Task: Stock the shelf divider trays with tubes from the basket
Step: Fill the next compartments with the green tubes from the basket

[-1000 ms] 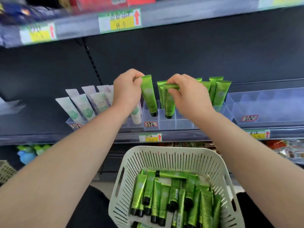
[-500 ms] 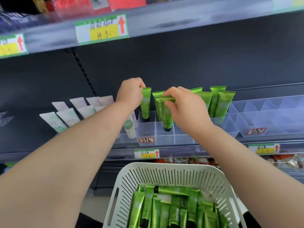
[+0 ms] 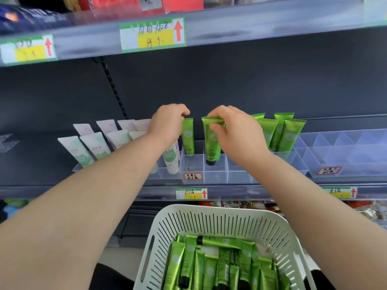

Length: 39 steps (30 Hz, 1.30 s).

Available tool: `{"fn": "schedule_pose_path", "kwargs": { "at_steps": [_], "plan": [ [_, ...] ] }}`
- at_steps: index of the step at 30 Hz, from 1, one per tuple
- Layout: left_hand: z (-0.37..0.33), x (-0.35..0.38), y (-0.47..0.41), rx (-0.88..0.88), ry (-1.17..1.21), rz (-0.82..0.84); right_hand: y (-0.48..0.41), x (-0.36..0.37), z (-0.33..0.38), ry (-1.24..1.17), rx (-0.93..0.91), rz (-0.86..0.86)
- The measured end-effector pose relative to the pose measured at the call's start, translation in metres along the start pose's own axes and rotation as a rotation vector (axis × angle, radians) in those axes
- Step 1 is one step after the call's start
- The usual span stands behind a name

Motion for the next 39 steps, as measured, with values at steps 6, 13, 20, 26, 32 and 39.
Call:
{"fn": "schedule_pose_path", "kwargs": {
  "at_steps": [6, 13, 20, 26, 32, 39],
  "plan": [
    [0.004, -0.019, 0.029, 0.129, -0.047, -0.052, -0.03, 0.015, 0.009, 0.022, 0.006, -0.003],
    [0.018, -0.023, 0.057, 0.252, -0.14, 0.046, -0.049, 0.053, 0.001, 0.078, 0.028, 0.1],
    [0.019, -0.019, 0.067, 0.283, -0.099, 0.068, -0.044, 0.085, -0.015, 0.217, 0.043, 0.248],
    [0.015, -0.013, 0.068, 0.309, -0.106, 0.079, -0.039, 0.083, -0.014, 0.238, 0.019, 0.241],
    [0.006, -0.01, 0.08, 0.313, -0.077, 0.058, -0.021, 0.057, -0.003, 0.262, -0.065, 0.123],
    [-0.002, 0.014, 0.125, 0.351, 0.006, 0.091, 0.061, 0.047, 0.004, 0.229, -0.126, 0.082]
  ]
}}
Point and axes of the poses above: each hand's wrist, its own y-axis away from the middle knuckle, its own x-axis out of the palm, z = x × y, the point moved 4 cm from there along -y, towards the middle knuckle, and after that the axes turned 9 degrees about -x, right-handed, at the moved point
